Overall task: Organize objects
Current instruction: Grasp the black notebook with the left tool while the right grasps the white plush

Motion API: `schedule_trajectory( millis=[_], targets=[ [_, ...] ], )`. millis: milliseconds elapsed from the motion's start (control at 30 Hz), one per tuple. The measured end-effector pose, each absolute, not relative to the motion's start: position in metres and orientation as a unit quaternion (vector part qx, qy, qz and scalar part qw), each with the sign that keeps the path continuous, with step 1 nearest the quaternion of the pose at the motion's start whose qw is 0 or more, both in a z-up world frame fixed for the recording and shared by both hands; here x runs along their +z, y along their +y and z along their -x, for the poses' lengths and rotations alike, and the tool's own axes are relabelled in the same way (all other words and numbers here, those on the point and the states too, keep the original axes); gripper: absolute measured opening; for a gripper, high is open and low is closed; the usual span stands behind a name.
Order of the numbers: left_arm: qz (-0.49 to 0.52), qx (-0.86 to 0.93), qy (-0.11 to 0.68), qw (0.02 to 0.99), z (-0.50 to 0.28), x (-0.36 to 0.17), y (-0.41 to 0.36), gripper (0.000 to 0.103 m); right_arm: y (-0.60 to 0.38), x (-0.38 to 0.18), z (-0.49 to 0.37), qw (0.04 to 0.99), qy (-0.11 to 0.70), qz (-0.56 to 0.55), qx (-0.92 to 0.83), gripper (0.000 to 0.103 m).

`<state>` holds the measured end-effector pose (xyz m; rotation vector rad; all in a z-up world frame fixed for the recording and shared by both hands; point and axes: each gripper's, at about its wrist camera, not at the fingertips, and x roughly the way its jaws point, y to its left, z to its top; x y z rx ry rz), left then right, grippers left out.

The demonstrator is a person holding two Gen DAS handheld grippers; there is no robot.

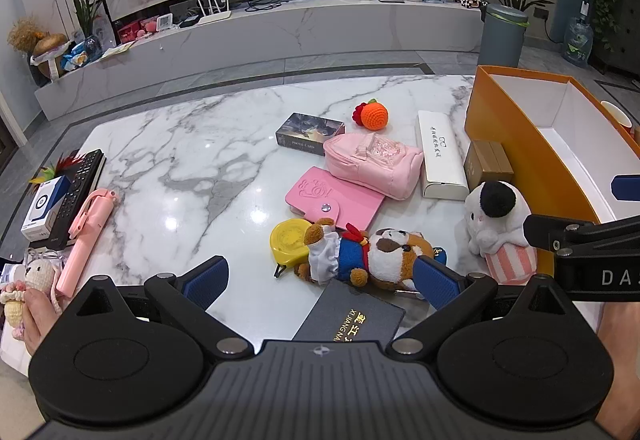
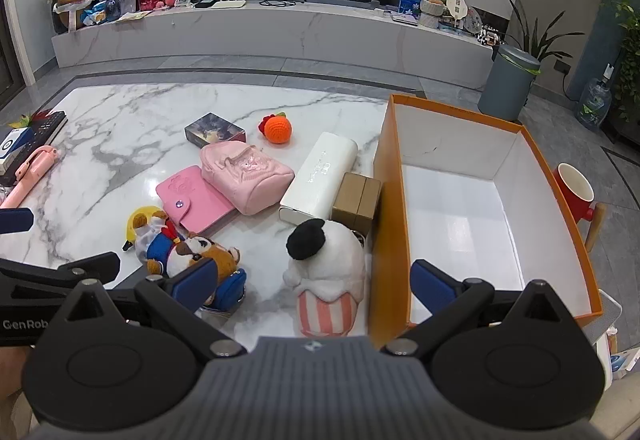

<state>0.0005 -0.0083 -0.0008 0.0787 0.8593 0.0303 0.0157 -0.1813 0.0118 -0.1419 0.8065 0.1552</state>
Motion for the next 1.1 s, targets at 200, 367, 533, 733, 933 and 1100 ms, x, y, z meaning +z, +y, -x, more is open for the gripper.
schedule_trajectory(
  millis=[200, 367, 533, 733, 933, 1100],
  targets=[
    [-0.041, 0.015, 0.416, 0.908, -0.002, -0.002, -0.007, 0.103, -0.182, 0.012, -0.016, 0.914, 0.393, 0.070, 0.077, 0.102],
    [-0.043, 0.016, 0.419, 0.907, -0.005, -0.004, -0.002, 0.103, -0.184, 0.008, -0.018, 0.912, 0.396, 0.068, 0.079, 0.102],
    [-0.061, 0.007, 0.427, 0.902, -0.004, -0.017, 0.000, 0.103, -0.191, 0.011, -0.031, 0.906, 0.409, 0.053, 0.099, 0.102],
    [-0.077, -0.019, 0.439, 0.895, -0.005, -0.035, 0.002, 0.103, -0.199, 0.013, -0.060, 0.879, 0.453, 0.041, 0.143, 0.102],
    [-0.111, -0.056, 0.452, 0.883, -0.006, -0.061, -0.004, 0.103, -0.185, -0.014, -0.089, 0.829, 0.501, 0.124, 0.215, 0.102],
    [-0.131, -0.086, 0.472, 0.868, -0.017, -0.076, -0.005, 0.103, -0.173, -0.038, -0.111, 0.802, 0.523, 0.165, 0.236, 0.098]
  ],
)
